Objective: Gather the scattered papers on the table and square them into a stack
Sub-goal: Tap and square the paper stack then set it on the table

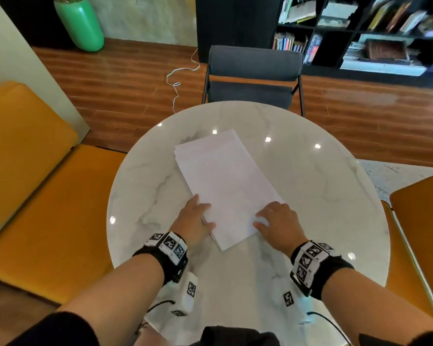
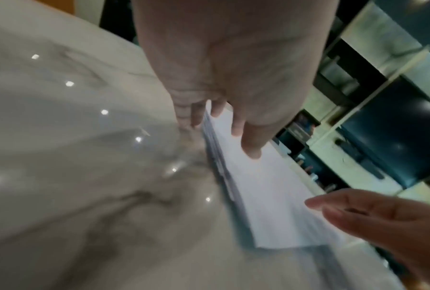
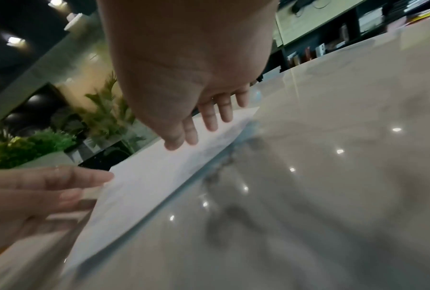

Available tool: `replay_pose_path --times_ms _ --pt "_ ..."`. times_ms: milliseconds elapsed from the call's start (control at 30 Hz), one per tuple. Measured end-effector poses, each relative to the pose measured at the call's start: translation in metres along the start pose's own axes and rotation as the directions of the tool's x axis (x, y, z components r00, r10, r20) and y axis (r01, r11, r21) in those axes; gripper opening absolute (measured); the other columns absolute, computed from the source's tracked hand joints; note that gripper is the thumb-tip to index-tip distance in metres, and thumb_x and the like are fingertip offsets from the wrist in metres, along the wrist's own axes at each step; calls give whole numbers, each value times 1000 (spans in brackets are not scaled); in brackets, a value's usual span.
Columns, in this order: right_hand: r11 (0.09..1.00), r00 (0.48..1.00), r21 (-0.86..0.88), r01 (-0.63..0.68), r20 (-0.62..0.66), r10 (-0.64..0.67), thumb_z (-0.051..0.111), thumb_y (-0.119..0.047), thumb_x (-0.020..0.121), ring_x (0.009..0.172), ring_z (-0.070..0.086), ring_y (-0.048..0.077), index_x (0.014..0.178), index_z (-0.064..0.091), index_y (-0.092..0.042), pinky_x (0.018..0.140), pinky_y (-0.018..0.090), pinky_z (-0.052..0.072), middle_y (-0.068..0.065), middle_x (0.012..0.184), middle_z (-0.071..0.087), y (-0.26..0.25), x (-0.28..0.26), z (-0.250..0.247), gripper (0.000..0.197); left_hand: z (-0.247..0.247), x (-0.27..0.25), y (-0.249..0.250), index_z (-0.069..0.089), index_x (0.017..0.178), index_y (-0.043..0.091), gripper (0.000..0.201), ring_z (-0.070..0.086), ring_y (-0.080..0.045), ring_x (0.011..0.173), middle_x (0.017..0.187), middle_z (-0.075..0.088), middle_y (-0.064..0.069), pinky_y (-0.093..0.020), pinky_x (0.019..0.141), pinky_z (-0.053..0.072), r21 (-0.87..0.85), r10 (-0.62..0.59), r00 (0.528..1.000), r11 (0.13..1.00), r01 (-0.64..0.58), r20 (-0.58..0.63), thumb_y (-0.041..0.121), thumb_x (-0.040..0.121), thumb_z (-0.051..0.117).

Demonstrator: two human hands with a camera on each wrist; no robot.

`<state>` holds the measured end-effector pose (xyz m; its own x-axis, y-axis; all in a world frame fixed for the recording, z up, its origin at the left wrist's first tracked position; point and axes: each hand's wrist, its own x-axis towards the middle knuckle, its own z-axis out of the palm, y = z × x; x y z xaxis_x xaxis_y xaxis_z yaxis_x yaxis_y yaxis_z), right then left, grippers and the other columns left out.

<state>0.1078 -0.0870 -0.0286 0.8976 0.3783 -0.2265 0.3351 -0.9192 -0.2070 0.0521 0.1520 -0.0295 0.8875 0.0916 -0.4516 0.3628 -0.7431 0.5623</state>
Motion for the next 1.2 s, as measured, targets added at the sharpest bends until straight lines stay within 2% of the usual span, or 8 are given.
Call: replay_pose_path --times_ms 167,333,467,600,800,933,1066,1200 --pt "778 947 545 -314 124 296 66 -44 83 138 33 31 146 35 -19 114 46 27 12 151 36 13 54 -15 75 -7 13 14 23 149 22 82 24 -20 145 157 22 -2 -41 119 23 -614 -274 960 769 178 -64 42 82 65" --pt "500 897 763 -410 240 370 68 -42 82 131 44 31 151 21 -16 108 48 38 13 146 40 14 80 -20 87 -10 27 21 26 147 27 96 39 -26 138 154 34 -2 -46 113 34 -729 -344 939 641 241 8 58 66 67" --pt "564 872 668 -486 324 368 66 -40 84 119 53 34 137 41 -6 101 45 43 15 135 53 7 90 -19 67 -9 29 25 15 151 18 81 27 -22 144 159 21 -3 -37 116 26 -694 -373 928 670 263 -9 38 87 61" --pt "828 889 326 -457 206 410 64 -52 79 123 45 35 137 45 -14 102 47 40 14 133 47 8 97 -26 72 -12 29 26 15 151 19 79 28 -24 144 159 22 -5 -38 116 27 -662 -382 924 698 271 -25 38 88 59" --pt "523 909 752 -402 260 325 74 -34 80 132 44 31 147 29 -12 107 40 36 14 148 40 19 119 -36 83 -19 34 26 22 149 14 74 38 -23 136 150 37 -2 -32 107 33 -666 -399 915 698 262 -59 34 88 60" --pt "641 879 603 -475 353 319 71 -45 78 126 50 33 142 40 -9 107 45 40 12 142 49 13 130 -34 79 -21 33 28 37 137 11 55 50 -22 110 130 48 2 -31 98 40 -678 -419 906 682 275 -54 31 90 58" --pt "772 868 408 -488 316 382 68 -54 75 124 48 36 139 43 -13 104 47 41 14 136 47 8 132 -29 79 -23 33 29 31 144 8 62 43 -27 131 140 45 -4 -28 96 34 -641 -431 902 702 309 -38 32 92 55" --pt "523 892 726 -447 315 325 76 -33 74 108 60 33 130 46 -9 96 49 49 14 125 58 6 130 -30 67 -24 32 31 16 151 12 77 30 -26 142 158 25 -6 -35 113 28 -627 -434 901 701 340 4 38 91 56"
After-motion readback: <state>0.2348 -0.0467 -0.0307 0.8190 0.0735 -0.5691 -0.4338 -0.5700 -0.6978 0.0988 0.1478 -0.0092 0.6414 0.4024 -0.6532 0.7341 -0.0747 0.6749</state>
